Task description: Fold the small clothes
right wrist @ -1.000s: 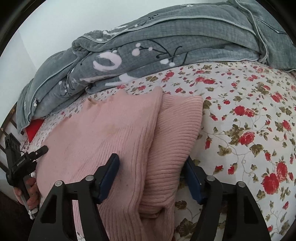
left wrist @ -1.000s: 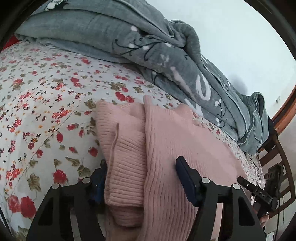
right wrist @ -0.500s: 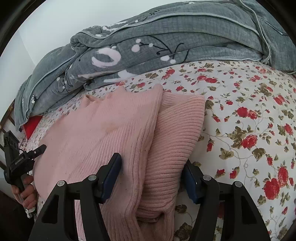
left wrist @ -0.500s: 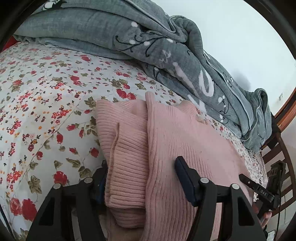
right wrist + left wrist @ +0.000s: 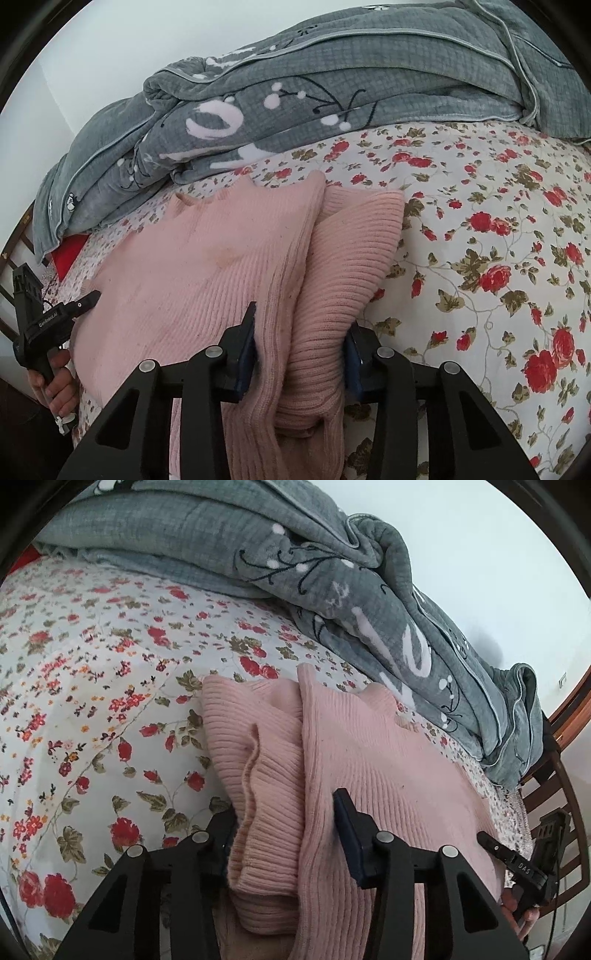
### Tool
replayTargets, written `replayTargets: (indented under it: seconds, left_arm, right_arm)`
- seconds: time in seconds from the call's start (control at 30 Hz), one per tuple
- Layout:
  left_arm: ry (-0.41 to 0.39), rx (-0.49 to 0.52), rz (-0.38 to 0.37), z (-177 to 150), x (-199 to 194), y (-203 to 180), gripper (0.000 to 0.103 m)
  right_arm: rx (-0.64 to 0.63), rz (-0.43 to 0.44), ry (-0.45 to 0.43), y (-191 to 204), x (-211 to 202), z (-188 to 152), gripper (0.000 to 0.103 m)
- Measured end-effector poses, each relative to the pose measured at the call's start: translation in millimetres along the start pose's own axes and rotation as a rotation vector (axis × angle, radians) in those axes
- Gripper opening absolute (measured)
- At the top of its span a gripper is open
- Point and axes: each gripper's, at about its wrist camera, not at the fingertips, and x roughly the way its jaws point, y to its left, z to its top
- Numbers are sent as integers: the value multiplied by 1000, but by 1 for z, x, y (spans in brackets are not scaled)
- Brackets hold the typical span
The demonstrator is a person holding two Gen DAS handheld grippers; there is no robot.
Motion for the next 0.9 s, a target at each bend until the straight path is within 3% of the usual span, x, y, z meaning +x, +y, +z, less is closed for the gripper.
replayTargets:
  seconds: [0.27, 0.47, 0.9]
  left_arm:
    - [11, -7, -16, 0, 3, 1, 48]
    - [8, 14, -21, 0, 5, -2, 54]
    - [8, 23, -22, 1, 7, -4, 57]
  right_arm:
    - [7, 13, 10, -2, 3, 1, 47]
    - [-6, 19, 17, 0, 4, 1, 55]
    - [0, 33, 18, -2, 4, 1, 57]
